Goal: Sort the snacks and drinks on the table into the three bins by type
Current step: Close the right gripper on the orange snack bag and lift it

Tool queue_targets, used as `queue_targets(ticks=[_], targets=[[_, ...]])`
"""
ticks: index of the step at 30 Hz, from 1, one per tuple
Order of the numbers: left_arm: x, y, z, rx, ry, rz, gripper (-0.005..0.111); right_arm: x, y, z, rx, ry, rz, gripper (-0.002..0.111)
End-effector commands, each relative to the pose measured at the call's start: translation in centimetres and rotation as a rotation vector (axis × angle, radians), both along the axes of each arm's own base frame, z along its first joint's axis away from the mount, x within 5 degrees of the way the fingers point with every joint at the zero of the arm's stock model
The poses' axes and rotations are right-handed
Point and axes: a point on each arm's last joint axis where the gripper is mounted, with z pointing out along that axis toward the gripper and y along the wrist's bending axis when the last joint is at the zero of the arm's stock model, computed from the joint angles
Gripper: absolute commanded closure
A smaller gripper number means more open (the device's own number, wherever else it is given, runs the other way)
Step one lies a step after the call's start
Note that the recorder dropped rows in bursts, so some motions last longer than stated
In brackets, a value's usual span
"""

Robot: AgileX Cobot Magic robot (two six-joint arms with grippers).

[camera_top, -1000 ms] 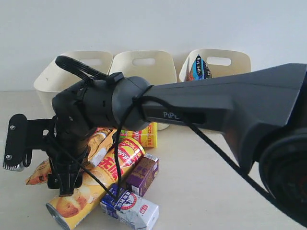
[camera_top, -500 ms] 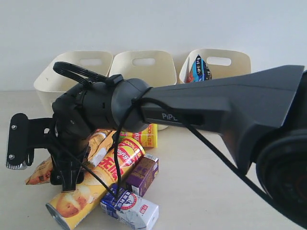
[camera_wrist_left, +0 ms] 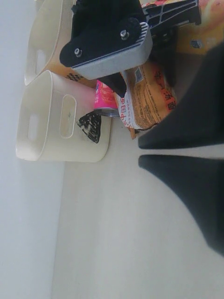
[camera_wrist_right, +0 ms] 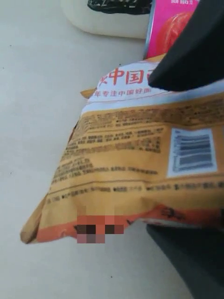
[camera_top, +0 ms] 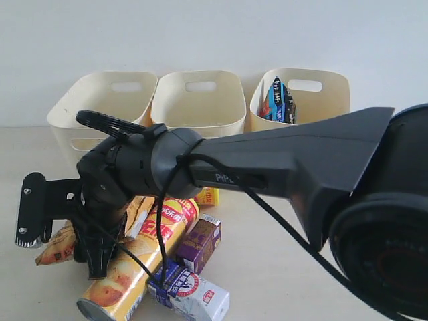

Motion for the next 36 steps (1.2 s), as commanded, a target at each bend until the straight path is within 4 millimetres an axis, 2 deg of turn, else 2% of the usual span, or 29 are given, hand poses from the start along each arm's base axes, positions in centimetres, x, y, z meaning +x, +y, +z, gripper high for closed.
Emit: queue_targets(ticks=[1,5,6,8,12,19,27,36], targets=[[0.0,0.0,0.0,-0.003,-0.005,0.004,0.102,1.1,-0.6,0.0,-0.005,-0.014,-0.018,0.064],[0.0,0.0,0.0,0.005,-0.005,0.005,0.102,1.1,-0.7,0.0,-0.017,-0.026,0.003,0.106],[0.0,0.0,0.0,0.005,-0.005,0.005,0.102,1.1,-0.6,0.0,-0.017,-0.03,0.008,0.108],[0.0,0.0,0.0,0.005,-0.005,0.005,0.102,1.1,-0.7,0.0,-0.022,-0.036,0.015,0.108],[0.0,0.0,0.0,0.005,-0.005,0.005,0.102,1.1,-0.9,1.5,-0.017,-0.058,0.018,0.108],[0.0,0.0,0.0,0.005,-0.005,0.005,0.102,0.4,-1.4,5.7,0.028,-0.091,0.019,0.108],[0.0,0.0,0.0,0.005,-0.005,0.005,0.102,-1.1,-1.9,8.5,0.024,-0.088,0.029,0.108],[0.0,0.0,0.0,0.008,-0.005,0.005,0.102,-2.3,-2.8,13.0,0.098,-0.124,0.024,0.109]])
